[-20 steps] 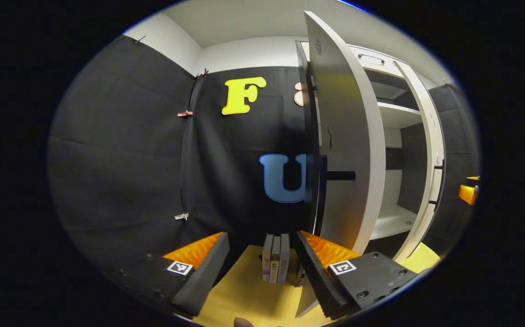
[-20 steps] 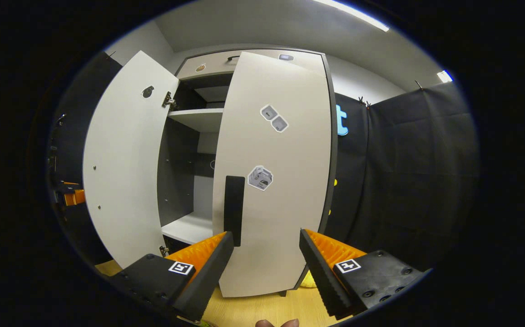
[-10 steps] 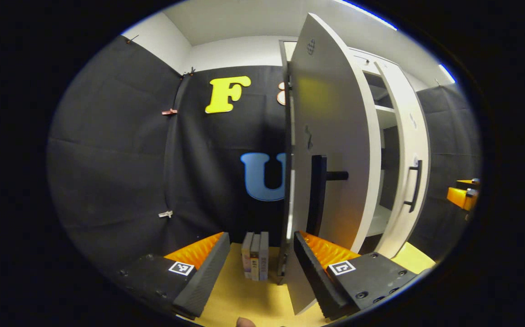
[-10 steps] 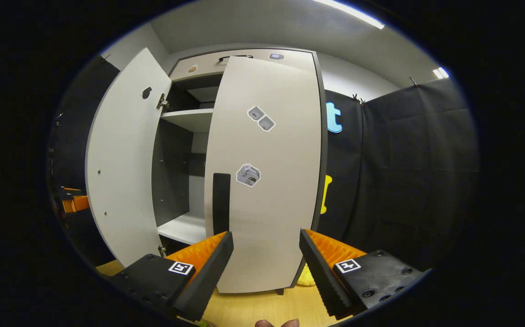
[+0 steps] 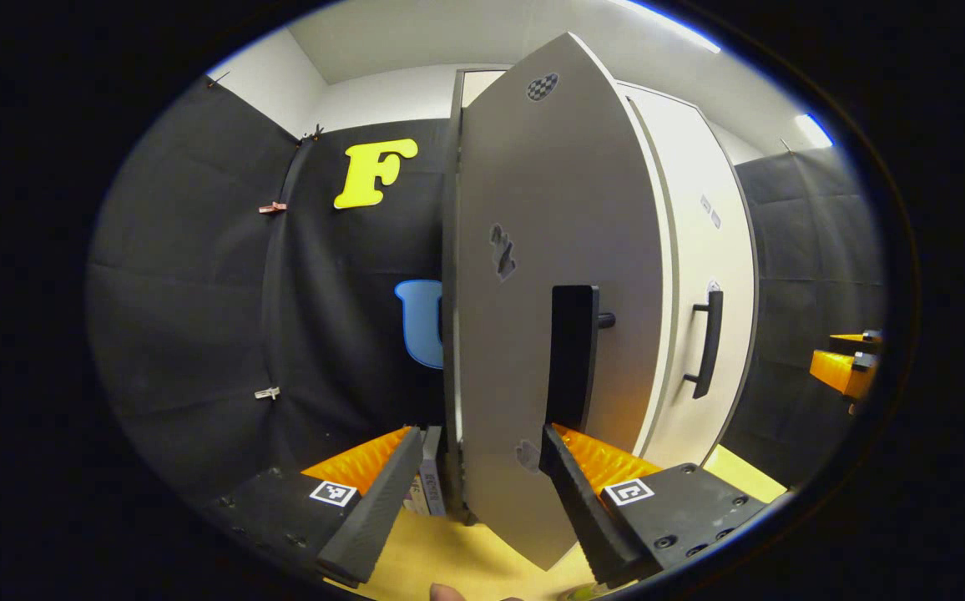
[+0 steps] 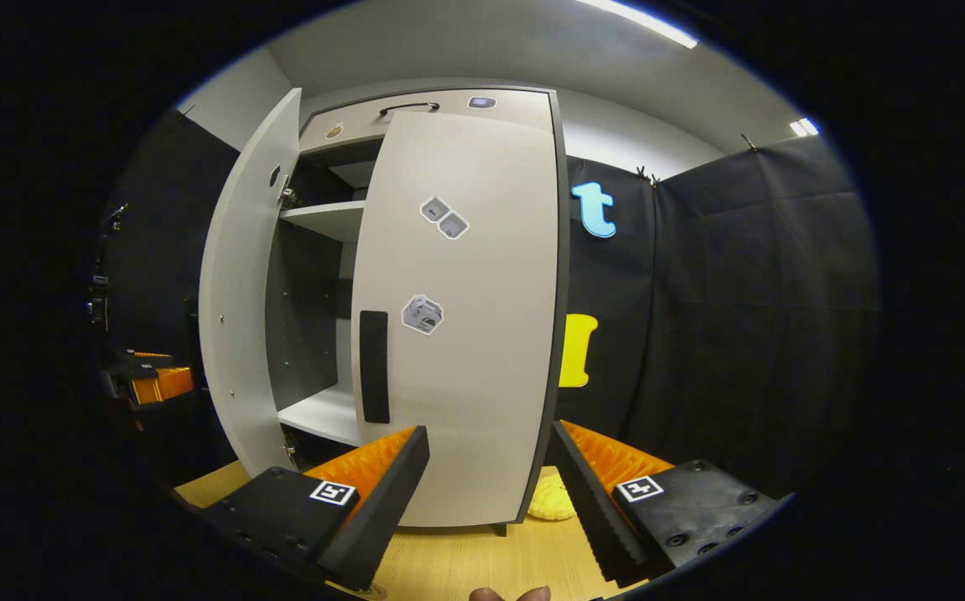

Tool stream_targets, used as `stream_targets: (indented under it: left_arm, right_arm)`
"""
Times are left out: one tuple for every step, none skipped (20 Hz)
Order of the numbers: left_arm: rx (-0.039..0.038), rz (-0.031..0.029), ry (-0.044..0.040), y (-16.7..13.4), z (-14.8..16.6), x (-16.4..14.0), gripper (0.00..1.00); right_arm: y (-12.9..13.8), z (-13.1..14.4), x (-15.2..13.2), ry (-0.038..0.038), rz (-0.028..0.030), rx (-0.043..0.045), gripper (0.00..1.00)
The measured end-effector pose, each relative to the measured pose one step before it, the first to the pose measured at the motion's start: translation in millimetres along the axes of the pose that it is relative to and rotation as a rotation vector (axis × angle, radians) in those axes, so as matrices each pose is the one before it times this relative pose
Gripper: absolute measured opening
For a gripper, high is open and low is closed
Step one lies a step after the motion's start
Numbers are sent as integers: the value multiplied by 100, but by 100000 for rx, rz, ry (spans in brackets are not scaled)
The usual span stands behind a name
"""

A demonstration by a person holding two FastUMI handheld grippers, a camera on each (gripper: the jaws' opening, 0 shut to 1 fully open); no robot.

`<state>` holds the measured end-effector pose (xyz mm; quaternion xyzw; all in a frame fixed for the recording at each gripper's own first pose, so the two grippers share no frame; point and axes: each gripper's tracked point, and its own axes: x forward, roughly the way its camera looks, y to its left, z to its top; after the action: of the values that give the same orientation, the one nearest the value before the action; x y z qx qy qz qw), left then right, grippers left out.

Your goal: Grasp the bottle in the cabinet with the left hand and place it on the coaster, then close the right door with the right hand and the left door with the left hand.

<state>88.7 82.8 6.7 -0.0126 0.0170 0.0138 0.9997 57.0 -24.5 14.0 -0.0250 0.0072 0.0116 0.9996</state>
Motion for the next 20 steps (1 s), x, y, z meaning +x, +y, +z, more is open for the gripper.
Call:
stream_targets:
  left_arm:
    - [43,-1031,-257,-923,15,408,92]
    - [190,-1111,-302,-889,143,429,91]
    - [16,-845,-201,-865,61,408,91]
    - [-180,-644,221,-776,-93,451,91]
    - [-305,-452,0,-807,66,571,91]
    - [-7,-62,64,-718,56,634,91]
    - [198,125,-36,-604,130,742,91]
    - [365,312,-12,-595,60,642,92]
    - [743,270,-71,-511,101,678,91]
    - [779,355,-133,-406,140,774,91]
    - [700,287,-292,-302,125,515,90]
    - [420,348,-62,-278,-20,325,91]
    - [41,334,-263,-196,85,282,91]
    - [-89,228,93,-250,-108,305,92]
    - [-133,225,10,-143,157,291,93]
    - [-237,37,98,-252,-39,398,93]
    - [-160,117,173,-180,14,245,93]
    - [303,162,62,-186,138,312,94]
    - [655,252,-27,-115,113,237,91]
    - [814,368,-195,-72,123,220,91]
  right_arm:
    - [-422,-50,-30,231,-225,119,97]
    - [-399,-46,-66,263,-313,47,97]
    - [-440,-83,-6,338,-330,85,97]
    - [-373,-144,-110,386,-228,191,97]
    - [-383,-136,-125,474,-273,337,97]
    - [-377,-95,-79,349,-223,277,97]
    - [-394,-60,-78,162,-437,197,97]
    - [-368,-38,-48,114,-215,259,97]
    - [-231,-57,-42,99,27,250,97]
    - [-129,-79,40,389,321,341,97]
    - [-4,-53,11,243,437,458,97]
    - [8,-20,-27,251,386,524,97]
    - [46,49,-18,-36,377,440,97]
    - [72,154,54,-166,363,303,97]
    - [144,74,11,-209,364,57,97]
    - [94,42,-52,-204,426,-111,97]
    - [86,96,-37,-193,260,-228,97]
    - [32,126,0,-185,299,-154,97]
    - [41,42,10,-90,235,105,97]
    - [59,-30,-19,159,183,273,97]
